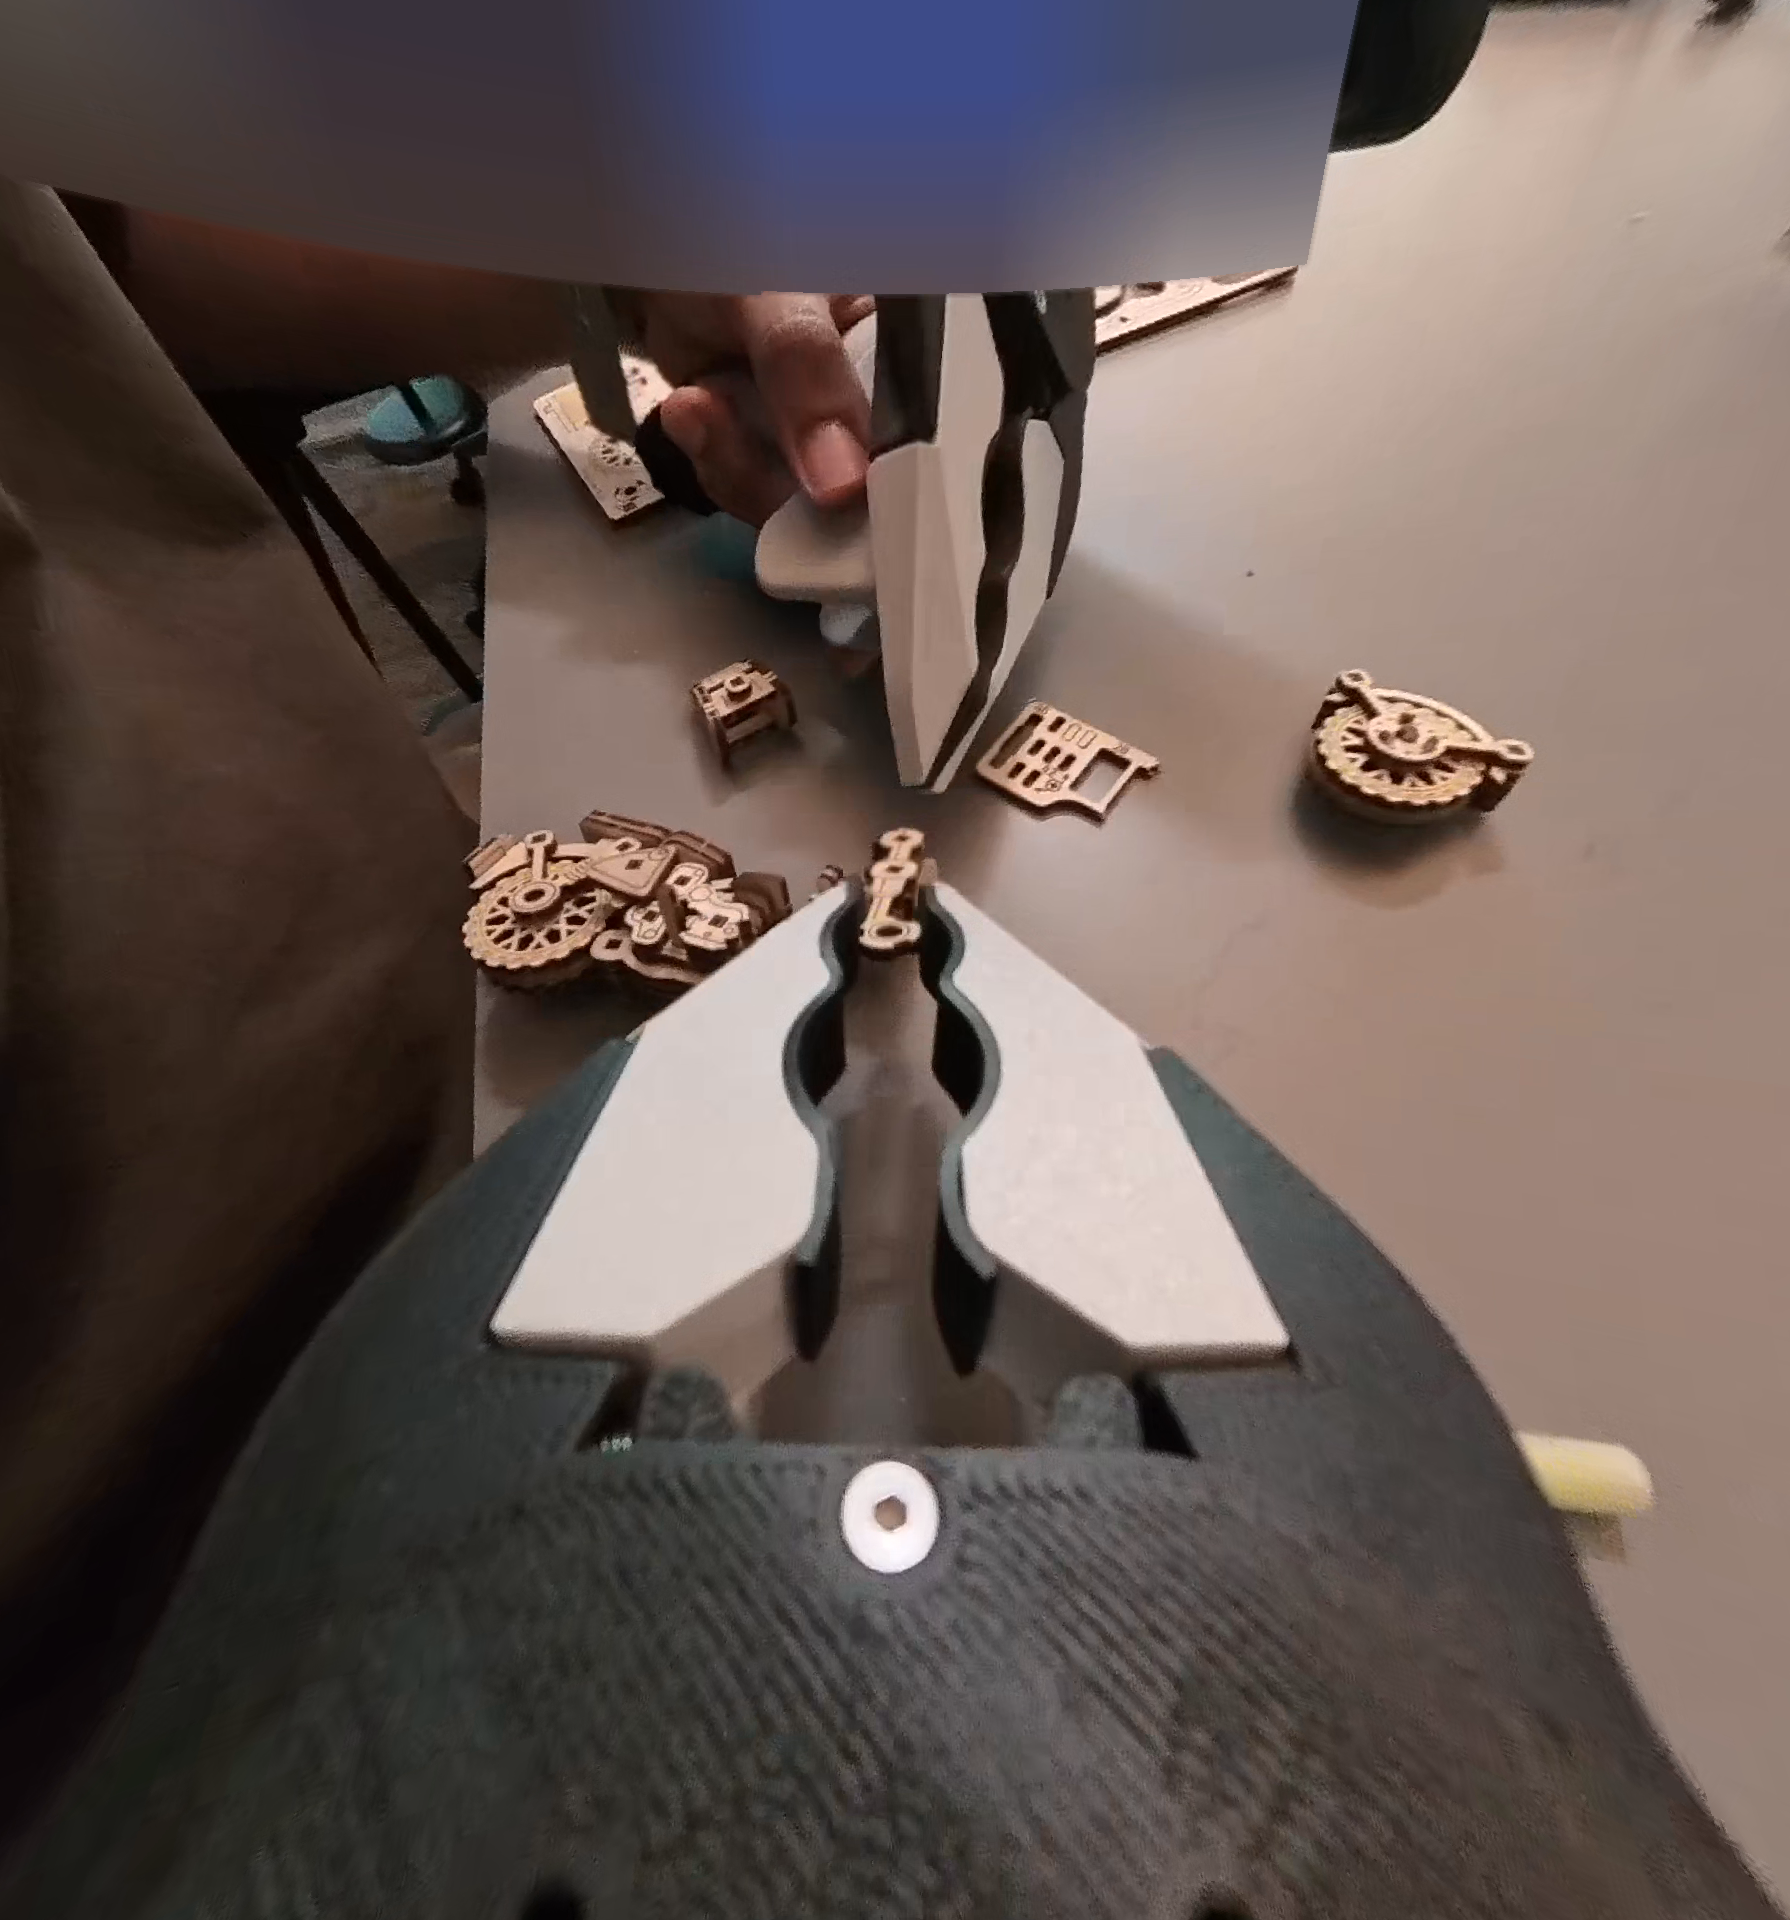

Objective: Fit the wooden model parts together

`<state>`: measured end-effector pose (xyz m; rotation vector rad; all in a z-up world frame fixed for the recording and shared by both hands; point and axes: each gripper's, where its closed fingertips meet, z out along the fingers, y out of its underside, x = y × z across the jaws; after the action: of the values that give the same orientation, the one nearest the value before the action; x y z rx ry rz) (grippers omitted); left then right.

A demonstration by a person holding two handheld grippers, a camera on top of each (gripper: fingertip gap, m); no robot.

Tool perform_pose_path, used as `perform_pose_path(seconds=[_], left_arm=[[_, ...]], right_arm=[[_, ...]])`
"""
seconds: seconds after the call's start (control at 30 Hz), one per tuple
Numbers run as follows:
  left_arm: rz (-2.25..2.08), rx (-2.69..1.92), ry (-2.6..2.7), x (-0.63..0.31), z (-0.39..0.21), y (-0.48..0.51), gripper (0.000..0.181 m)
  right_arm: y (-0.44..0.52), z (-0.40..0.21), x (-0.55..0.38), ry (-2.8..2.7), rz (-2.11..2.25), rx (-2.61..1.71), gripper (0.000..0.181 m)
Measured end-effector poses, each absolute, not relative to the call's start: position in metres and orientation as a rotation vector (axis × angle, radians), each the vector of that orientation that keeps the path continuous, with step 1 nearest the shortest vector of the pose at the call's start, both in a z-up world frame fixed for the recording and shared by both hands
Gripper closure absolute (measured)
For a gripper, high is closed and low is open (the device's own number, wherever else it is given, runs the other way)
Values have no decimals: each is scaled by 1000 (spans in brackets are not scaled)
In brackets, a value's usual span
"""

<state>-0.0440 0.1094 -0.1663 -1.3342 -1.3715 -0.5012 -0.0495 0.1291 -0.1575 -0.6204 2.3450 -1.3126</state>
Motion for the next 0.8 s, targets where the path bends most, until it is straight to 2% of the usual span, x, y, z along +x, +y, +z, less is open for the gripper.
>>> perform_pose_path(seconds=[0.03, 0.8], left_arm=[[-508, -1338, -1372, -43, -167, 110, 181], [-605, -1313, -1348, -37, -168, 117, 181]], right_arm=[[129, -158, -49, 2340, -1308, -617, 172], [132, -166, -46, 2371, -1243, -649, 172]])
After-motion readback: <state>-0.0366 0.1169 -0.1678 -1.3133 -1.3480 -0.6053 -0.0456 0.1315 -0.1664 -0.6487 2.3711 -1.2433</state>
